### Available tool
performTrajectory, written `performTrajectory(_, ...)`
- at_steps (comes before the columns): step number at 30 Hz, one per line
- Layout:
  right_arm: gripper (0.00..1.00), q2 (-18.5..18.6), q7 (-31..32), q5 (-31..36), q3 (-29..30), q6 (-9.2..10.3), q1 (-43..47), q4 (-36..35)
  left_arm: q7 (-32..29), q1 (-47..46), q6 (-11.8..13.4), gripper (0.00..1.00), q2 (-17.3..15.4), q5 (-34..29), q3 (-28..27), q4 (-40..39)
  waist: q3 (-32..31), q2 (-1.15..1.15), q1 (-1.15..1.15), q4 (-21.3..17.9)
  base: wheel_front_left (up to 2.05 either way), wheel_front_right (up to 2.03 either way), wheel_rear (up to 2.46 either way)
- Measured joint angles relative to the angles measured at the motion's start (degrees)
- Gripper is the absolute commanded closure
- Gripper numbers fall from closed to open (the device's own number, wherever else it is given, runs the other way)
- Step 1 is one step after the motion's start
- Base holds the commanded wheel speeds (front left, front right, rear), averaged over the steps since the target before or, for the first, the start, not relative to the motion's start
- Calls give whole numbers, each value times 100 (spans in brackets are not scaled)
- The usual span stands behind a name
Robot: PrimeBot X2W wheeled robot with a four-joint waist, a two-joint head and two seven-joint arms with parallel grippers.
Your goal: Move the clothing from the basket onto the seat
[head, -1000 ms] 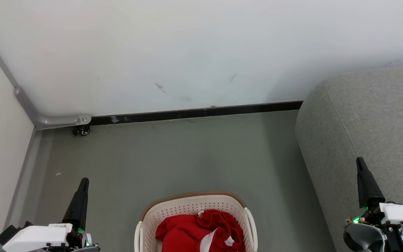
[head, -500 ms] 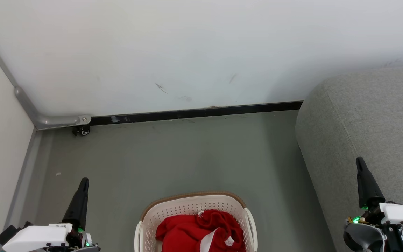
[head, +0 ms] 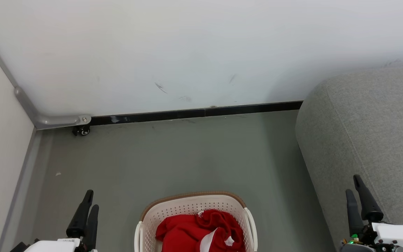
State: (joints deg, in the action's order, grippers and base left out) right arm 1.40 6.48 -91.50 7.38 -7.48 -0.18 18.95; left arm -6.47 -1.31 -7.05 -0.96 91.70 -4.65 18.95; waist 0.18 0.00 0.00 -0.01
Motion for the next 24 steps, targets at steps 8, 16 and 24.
performTrajectory(8,0,1,-147,93,-100,0,5,-62,152,4,0,0,-7,-49,132,-64,-5,0,0,1,0,0,0)
performTrajectory(16,0,16,-322,465,-249,0,12,-138,345,5,0,0,-34,-410,286,-148,-27,0,2,2,0,0,0)
performTrajectory(24,0,113,-501,1145,-369,0,15,-175,503,6,8,0,-90,-912,455,-236,-74,0,28,7,0,0,0)
